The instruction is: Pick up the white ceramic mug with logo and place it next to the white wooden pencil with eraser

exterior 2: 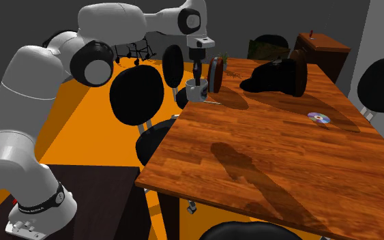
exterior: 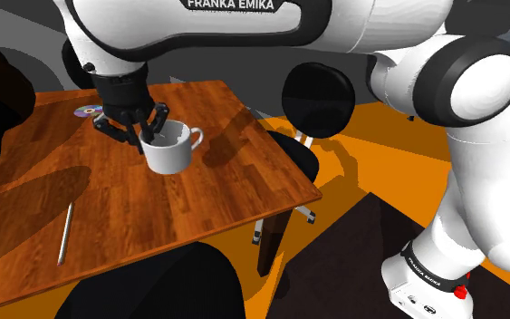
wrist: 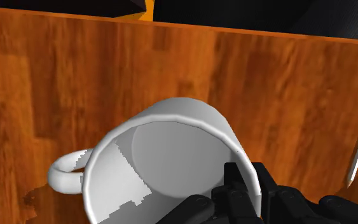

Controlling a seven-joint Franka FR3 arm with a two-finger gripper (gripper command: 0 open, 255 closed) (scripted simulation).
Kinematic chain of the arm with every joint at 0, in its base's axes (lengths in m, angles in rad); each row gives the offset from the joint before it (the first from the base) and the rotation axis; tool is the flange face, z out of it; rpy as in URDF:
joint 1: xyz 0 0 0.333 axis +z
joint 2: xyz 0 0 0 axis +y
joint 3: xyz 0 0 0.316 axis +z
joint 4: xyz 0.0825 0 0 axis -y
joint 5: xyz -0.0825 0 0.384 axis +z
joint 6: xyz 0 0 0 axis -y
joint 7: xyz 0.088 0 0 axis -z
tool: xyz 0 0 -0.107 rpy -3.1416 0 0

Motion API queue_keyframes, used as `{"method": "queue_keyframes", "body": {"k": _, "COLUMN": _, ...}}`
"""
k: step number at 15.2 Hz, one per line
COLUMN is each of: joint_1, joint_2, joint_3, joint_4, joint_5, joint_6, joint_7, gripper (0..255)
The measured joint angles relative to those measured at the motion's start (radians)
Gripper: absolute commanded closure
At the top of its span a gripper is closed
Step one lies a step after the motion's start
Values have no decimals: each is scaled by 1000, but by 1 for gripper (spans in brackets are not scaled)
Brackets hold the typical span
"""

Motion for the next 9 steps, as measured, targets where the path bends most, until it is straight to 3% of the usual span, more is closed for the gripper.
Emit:
{"method": "queue_keyframes", "body": {"k": 3, "joint_1": 80, "joint_2": 104, "joint_3": -5, "joint_4": 166, "joint_5": -25, "joint_6": -63, "joint_7": 35, "gripper": 255}}
{"method": "queue_keyframes", "body": {"k": 9, "joint_1": 71, "joint_2": 105, "joint_3": -5, "joint_4": 86, "joint_5": -27, "joint_6": 12, "joint_7": 53, "gripper": 255}}
